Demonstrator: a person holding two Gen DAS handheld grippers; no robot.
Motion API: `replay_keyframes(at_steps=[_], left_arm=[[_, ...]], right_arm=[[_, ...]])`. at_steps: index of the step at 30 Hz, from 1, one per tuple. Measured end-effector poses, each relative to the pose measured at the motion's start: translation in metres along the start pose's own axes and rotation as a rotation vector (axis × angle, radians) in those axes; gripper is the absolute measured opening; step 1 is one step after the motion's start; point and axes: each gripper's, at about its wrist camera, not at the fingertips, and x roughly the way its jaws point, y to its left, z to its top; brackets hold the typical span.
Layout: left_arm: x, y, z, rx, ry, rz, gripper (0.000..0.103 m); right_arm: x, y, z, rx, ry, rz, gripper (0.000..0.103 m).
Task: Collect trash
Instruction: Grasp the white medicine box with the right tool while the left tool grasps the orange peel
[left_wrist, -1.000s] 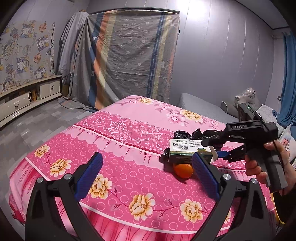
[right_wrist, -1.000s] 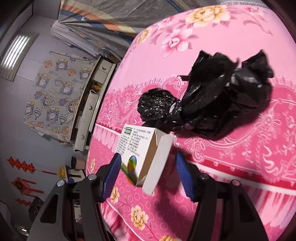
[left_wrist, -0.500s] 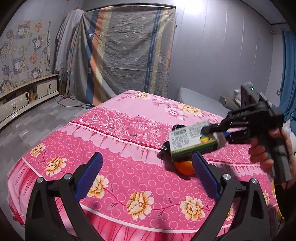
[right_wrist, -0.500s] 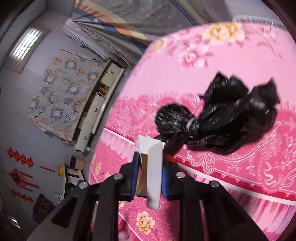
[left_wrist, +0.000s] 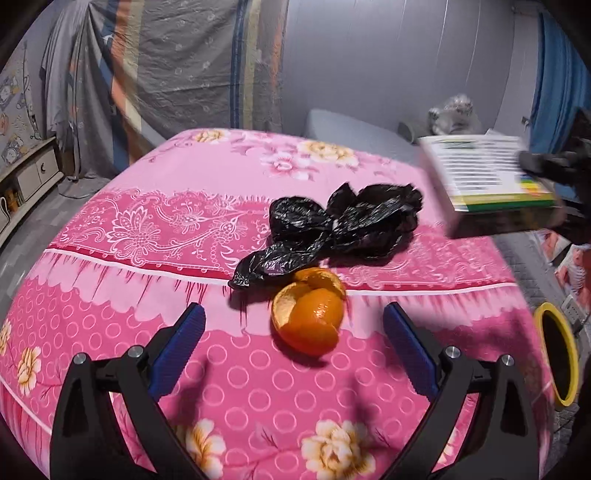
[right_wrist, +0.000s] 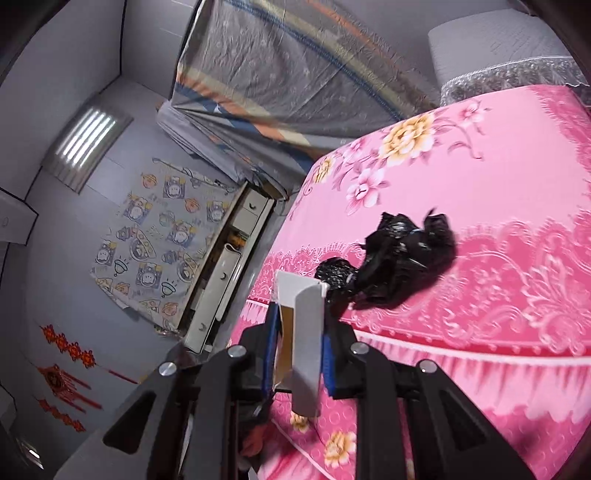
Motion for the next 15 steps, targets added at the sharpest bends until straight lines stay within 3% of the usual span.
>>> replay_keyframes(at_steps=[1, 10, 15], left_arm=[[0.009, -0.001, 0.001, 0.0, 0.028, -0.002, 0.091], [0.046, -0.005, 0.001, -0.016, 0.14, -0.028, 0.048], [0.038, -0.01, 0.003, 0.005, 0.114, 0.002, 0.039]], right_arm=[[-0.006, -0.001, -0.003, 0.0, -0.002, 0.01, 0.019], [-0.041, -0.009, -0.023, -0.014, -0.027, 0.016, 0.019], [-0.056, -0.01, -0.031, -0.005, -0.049, 0.03, 0.019]])
